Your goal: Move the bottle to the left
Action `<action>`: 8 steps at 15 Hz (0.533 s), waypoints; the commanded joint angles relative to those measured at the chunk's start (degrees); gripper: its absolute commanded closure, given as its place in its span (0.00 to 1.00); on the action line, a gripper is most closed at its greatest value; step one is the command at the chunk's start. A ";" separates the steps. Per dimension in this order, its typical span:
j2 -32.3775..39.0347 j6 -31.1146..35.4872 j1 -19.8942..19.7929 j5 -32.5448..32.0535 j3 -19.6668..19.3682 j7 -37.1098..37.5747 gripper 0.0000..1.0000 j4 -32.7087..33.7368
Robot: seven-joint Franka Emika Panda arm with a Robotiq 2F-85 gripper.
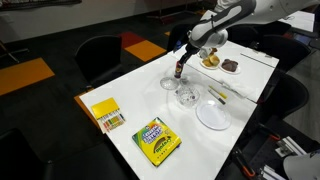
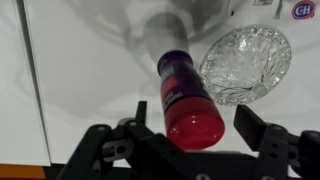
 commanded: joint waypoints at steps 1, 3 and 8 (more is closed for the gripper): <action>2.30 -1.69 0.22 -1.36 -0.01 0.25 0.42 3.41; 2.89 -1.77 0.50 -1.87 -0.16 0.49 0.57 4.02; 1.81 -2.32 2.16 -4.18 -1.20 2.87 0.70 4.01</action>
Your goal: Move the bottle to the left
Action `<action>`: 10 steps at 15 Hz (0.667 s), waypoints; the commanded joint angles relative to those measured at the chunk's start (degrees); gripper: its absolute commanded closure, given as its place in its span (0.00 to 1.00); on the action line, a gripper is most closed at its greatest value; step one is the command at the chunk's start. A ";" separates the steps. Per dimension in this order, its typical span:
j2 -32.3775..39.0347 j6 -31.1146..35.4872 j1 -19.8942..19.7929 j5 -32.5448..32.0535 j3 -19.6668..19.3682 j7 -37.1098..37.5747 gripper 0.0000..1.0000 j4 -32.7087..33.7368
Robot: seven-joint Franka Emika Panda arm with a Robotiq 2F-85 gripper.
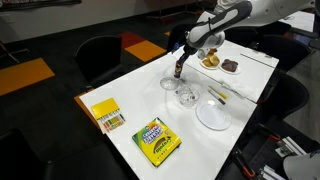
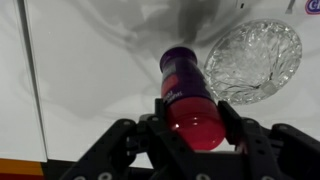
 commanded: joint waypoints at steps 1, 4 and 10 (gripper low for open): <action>-1.35 -2.68 2.38 -2.69 -1.97 3.72 0.70 0.73; -3.57 -3.49 3.24 -4.40 -1.87 5.86 0.70 -0.20; -7.53 -1.98 5.55 -5.91 0.51 4.95 0.70 -2.44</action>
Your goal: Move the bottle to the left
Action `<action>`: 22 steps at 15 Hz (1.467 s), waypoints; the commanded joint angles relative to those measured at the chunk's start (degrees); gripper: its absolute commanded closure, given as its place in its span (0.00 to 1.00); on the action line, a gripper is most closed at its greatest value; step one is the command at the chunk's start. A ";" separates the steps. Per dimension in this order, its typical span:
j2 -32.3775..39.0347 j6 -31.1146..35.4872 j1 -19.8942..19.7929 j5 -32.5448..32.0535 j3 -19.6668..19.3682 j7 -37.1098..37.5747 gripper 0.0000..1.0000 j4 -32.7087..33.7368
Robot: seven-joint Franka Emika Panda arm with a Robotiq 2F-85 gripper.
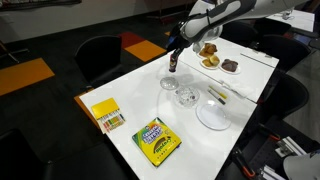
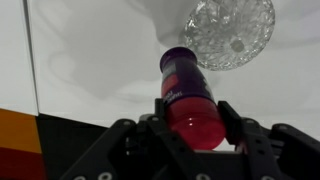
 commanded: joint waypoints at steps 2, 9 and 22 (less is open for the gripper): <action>-4.03 0.02 2.09 -0.48 2.54 -1.58 0.70 -4.17; -4.32 0.26 5.33 0.04 7.98 -5.58 0.70 -8.21; -5.37 4.68 8.36 -0.67 11.44 -11.02 0.70 -17.63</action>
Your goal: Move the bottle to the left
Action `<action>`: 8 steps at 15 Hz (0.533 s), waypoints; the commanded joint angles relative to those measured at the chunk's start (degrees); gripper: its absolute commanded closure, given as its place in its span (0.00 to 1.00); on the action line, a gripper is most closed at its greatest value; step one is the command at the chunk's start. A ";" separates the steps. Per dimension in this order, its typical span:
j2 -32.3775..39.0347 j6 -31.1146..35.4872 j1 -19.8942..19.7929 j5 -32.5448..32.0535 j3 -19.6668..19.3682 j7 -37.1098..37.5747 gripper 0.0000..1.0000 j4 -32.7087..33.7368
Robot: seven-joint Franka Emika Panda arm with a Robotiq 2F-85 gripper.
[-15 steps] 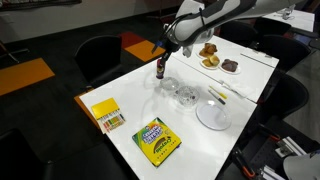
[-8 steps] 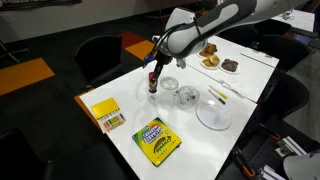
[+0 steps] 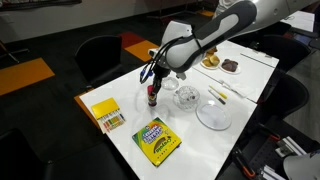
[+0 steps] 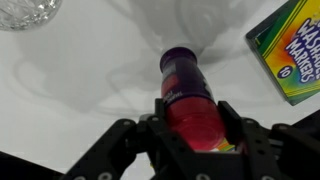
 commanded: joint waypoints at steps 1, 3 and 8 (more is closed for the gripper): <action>-3.30 4.99 0.27 -0.90 -0.16 -1.94 0.70 -5.62; -3.84 8.33 0.57 -1.91 -0.47 -1.87 0.70 -7.26; -4.80 13.41 0.21 -4.65 -0.33 -0.96 0.70 -10.43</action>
